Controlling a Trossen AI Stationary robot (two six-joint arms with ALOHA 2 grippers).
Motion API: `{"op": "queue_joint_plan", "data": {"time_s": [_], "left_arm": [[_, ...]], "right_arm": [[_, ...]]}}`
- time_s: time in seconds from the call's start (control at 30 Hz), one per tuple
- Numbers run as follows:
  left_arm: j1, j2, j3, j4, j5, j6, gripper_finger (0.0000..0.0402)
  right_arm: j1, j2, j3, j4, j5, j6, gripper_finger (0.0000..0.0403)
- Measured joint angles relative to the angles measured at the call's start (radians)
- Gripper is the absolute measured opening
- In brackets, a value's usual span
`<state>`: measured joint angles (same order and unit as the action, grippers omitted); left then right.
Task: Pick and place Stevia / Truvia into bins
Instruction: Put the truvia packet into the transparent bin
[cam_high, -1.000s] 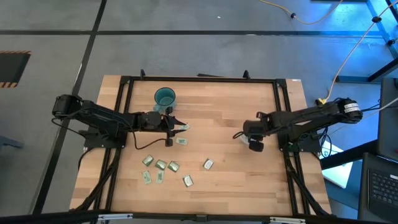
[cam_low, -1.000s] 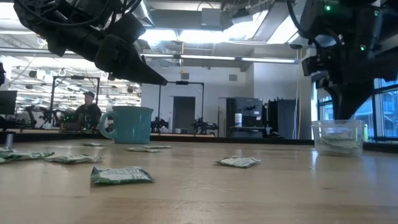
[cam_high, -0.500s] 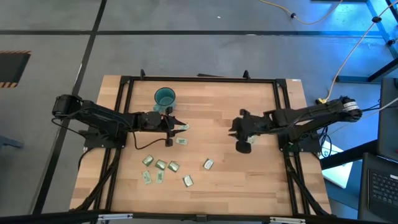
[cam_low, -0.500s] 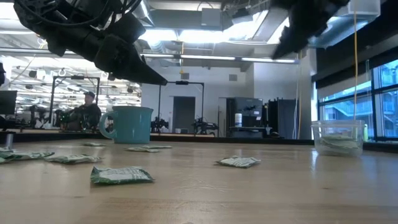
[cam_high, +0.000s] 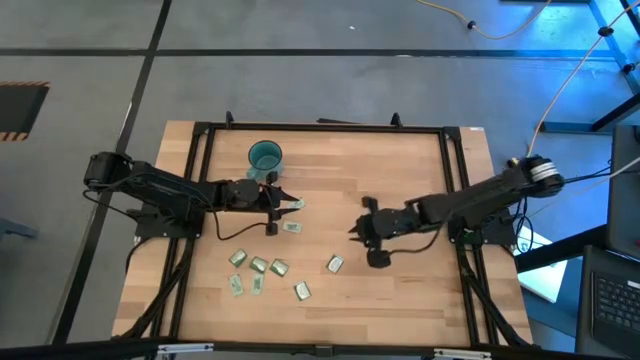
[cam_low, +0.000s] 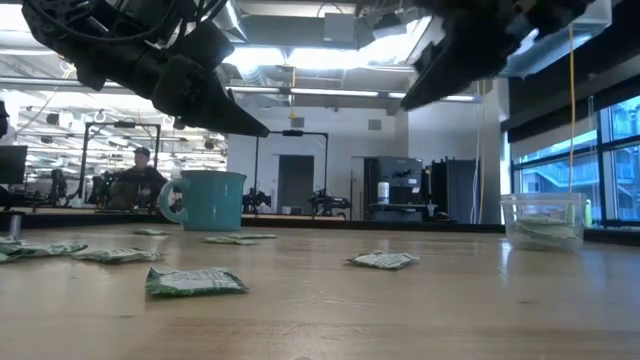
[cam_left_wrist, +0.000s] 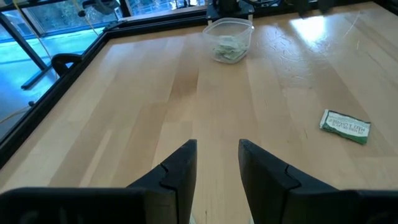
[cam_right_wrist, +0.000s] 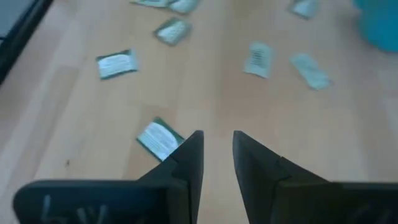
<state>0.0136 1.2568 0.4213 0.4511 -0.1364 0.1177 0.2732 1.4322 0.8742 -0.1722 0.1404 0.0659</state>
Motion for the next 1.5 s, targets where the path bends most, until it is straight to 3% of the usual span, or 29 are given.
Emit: {"op": "queue_joint_plan", "data": {"time_s": [0.17, 0.5, 1.23, 1.5], "left_arm": [[0.000, 0.000, 0.000, 0.000, 0.000, 0.000, 0.0114], [0.000, 0.000, 0.000, 0.000, 0.000, 0.000, 0.0114], [0.000, 0.000, 0.000, -0.007, 0.000, 0.000, 0.0114], [0.000, 0.000, 0.000, -0.006, 0.000, 0.000, 0.0114]], "right_arm": [[0.003, 0.138, 0.000, 0.136, -0.092, -0.032, 0.0090], [0.003, 0.327, 0.009, 0.164, -0.093, -0.055, 0.0090], [0.003, 0.434, 0.014, 0.240, -0.170, -0.039, 0.0088], [0.002, 0.440, 0.015, 0.233, -0.163, -0.021, 0.0029]]}}
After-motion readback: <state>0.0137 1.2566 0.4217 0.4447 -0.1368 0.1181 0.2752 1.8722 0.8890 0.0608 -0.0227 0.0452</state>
